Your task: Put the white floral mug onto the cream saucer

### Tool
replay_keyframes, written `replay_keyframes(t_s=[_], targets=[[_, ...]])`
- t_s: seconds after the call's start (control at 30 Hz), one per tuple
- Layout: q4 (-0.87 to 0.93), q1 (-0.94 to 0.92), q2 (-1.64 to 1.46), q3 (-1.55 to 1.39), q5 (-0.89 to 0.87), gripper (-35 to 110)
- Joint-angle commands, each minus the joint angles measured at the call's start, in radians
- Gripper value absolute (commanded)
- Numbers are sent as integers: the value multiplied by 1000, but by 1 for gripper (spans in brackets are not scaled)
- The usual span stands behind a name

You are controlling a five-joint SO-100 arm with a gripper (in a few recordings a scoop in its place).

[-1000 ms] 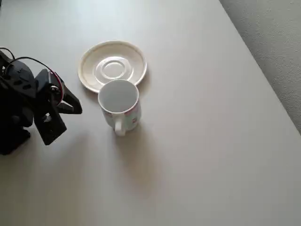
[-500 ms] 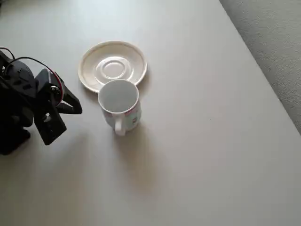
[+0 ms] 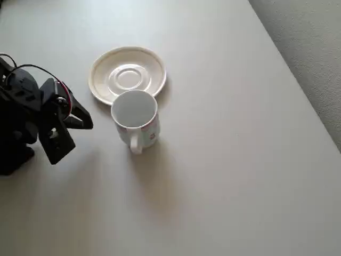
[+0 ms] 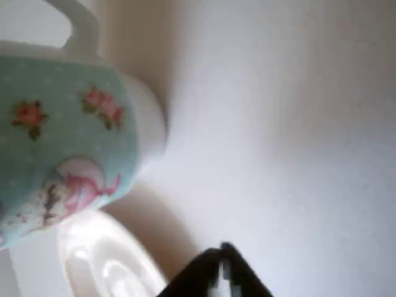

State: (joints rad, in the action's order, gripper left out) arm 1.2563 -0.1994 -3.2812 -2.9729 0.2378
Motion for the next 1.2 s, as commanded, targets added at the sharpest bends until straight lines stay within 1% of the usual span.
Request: replay_keyframes(t_s=[0.0, 0.17, 0.2, 0.23, 0.3, 0.37, 0.5, 0.57, 0.63, 0.7, 0.87, 1.17], targets=[[2, 5, -11, 3, 6, -2], [-5, 8, -11, 2, 11, -2], [-25, 6, -11, -3, 41, -2], [-52, -9, -11, -11, 69, -2], [-83, -69, -11, 0, 71, -2], [-66, -109, -12, 57, 64, -2], [38, -81, -2, 192, 61, 5], [31, -89, 32, 227, 69, 9], [6, -83, 133, 278, 97, 12], [-6, -81, 298, 379, 97, 14], [49, -84, 687, 703, 75, 15], [107, -129, 1017, 1000, 97, 16]])
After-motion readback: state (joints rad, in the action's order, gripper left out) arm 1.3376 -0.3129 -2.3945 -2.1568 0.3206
